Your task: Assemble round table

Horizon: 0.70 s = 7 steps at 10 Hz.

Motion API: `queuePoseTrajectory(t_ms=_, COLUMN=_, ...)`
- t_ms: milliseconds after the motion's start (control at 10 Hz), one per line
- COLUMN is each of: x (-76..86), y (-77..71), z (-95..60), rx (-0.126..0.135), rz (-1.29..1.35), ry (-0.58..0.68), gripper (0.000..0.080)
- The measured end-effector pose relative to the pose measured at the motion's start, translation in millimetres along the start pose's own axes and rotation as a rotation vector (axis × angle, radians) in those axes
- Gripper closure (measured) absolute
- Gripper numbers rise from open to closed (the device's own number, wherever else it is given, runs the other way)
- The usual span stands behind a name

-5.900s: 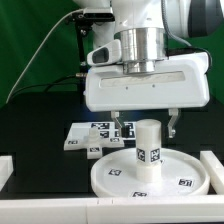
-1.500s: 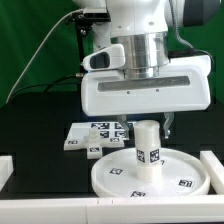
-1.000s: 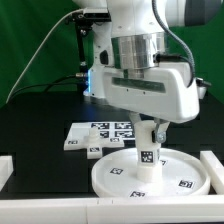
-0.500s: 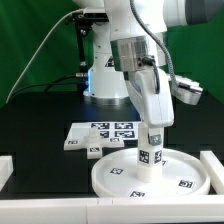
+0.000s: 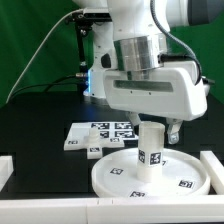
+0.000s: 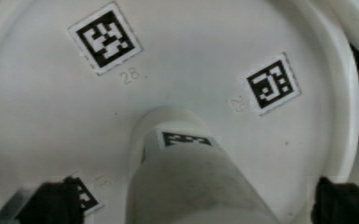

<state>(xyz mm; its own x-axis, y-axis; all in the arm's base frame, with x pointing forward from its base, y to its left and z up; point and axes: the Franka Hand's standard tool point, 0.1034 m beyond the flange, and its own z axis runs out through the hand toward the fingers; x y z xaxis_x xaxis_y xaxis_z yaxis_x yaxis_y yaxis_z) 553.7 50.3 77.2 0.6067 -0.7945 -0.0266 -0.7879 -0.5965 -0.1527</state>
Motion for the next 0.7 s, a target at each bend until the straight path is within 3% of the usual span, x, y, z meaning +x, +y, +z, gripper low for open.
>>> queuePoseTrajectory(t_ms=300, x=3.0, y=2.4, z=1.5, rx=-0.004, rz=-0.219, ry=0.001, gripper=0.015)
queuePoseTrajectory(t_ms=500, x=7.0, y=1.5, z=0.5, rx=-0.032, rz=-0.624, ry=0.031, gripper=0.015)
queuePoseTrajectory(t_ms=700, x=7.8, y=1.6, z=0.4, rx=-0.043, rz=-0.874, ry=0.03, gripper=0.015)
